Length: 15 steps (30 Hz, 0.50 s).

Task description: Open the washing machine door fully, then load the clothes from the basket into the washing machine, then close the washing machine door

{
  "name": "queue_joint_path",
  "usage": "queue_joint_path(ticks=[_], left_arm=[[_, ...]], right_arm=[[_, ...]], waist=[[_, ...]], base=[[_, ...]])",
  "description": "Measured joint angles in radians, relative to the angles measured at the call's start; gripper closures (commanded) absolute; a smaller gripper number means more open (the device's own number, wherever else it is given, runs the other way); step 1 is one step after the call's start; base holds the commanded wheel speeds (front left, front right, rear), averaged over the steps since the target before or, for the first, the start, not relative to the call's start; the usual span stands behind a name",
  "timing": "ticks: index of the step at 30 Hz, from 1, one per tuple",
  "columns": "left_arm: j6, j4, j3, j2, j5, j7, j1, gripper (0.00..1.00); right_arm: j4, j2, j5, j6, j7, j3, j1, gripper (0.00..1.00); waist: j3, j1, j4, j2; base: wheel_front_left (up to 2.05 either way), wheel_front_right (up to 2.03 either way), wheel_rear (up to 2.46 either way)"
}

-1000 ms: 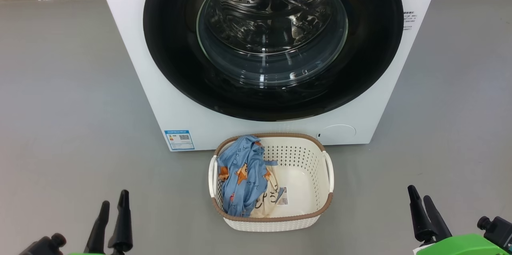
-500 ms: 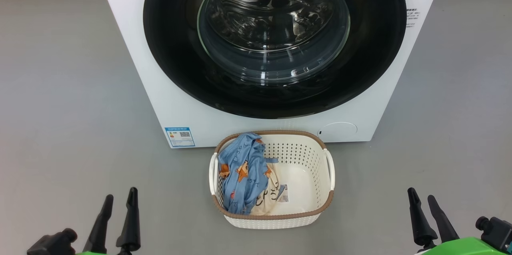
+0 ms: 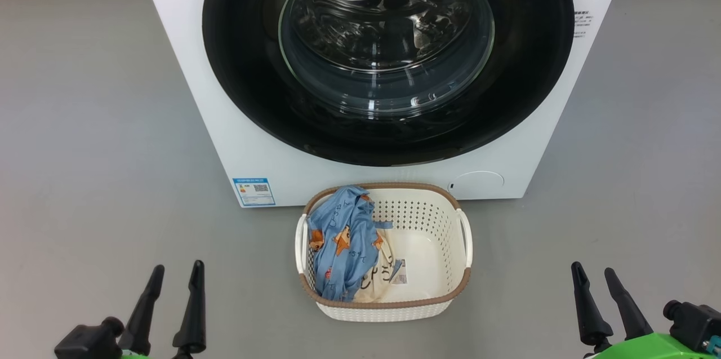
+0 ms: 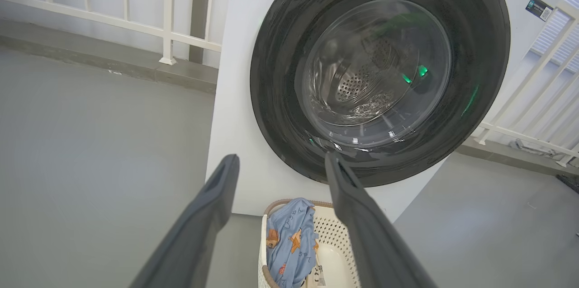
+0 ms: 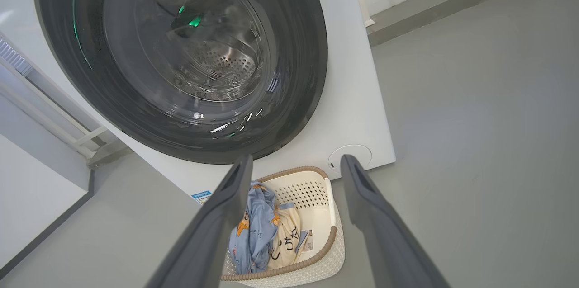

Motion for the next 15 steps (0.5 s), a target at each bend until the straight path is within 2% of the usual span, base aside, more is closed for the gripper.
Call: queue_joint_path(ticks=[15], left_arm=[[0.000, -0.021, -0.026, 0.012, 0.165, -0.047, 0.006, 0.00]], right_arm=[[-0.024, -0.006, -0.174, 0.000, -0.044, 0.000, 0.031, 0.00]], waist=[[-0.002, 0.0000, 0.002, 0.0000]], base=[[0.00, 0.00, 0.00]])
